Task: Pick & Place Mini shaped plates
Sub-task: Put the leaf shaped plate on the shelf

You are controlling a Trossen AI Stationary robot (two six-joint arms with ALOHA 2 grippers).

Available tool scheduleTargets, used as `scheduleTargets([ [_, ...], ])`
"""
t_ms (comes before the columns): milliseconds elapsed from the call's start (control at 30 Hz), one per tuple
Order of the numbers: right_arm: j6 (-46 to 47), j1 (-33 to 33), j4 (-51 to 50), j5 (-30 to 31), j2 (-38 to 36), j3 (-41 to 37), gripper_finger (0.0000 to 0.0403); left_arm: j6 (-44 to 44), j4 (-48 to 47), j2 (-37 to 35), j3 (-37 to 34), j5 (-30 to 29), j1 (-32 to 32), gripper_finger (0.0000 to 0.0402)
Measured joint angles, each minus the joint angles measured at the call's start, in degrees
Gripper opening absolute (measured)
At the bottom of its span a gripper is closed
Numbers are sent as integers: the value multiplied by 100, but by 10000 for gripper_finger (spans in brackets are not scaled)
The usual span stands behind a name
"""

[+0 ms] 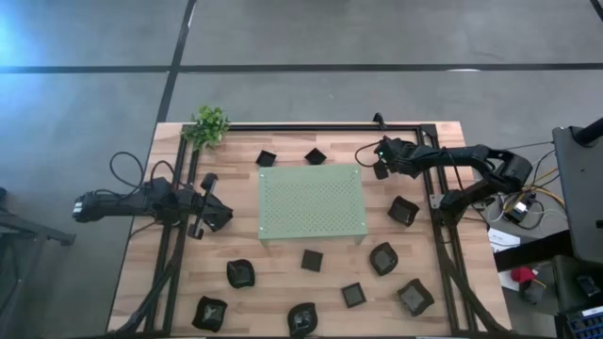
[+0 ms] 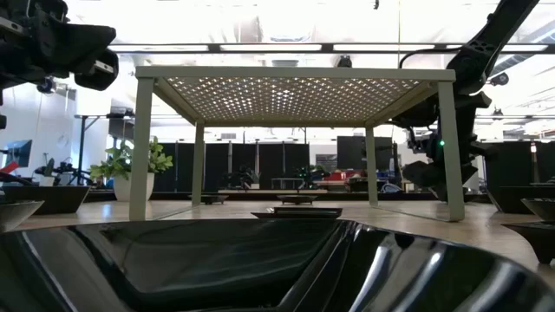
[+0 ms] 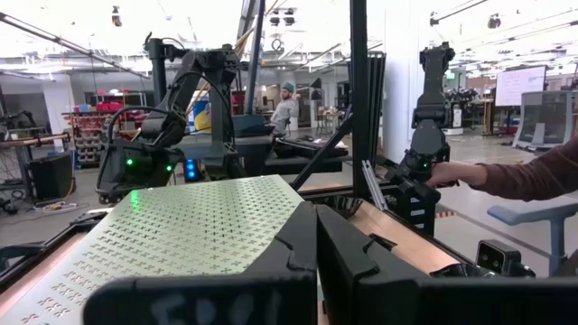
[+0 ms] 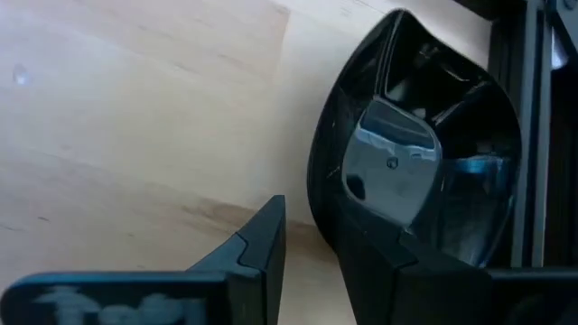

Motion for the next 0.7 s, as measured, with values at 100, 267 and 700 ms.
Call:
scheduleTargets([
  [100, -21, 3, 39, 115, 9, 0, 80, 0, 0, 0, 0, 0, -2, 0],
  [267, -73, 4, 40, 434, -2, 0, 57, -1, 0, 1, 0, 0, -1, 0],
  [700, -523, 34, 13, 248, -97, 0, 8, -2, -2, 2, 0, 0, -2, 0],
])
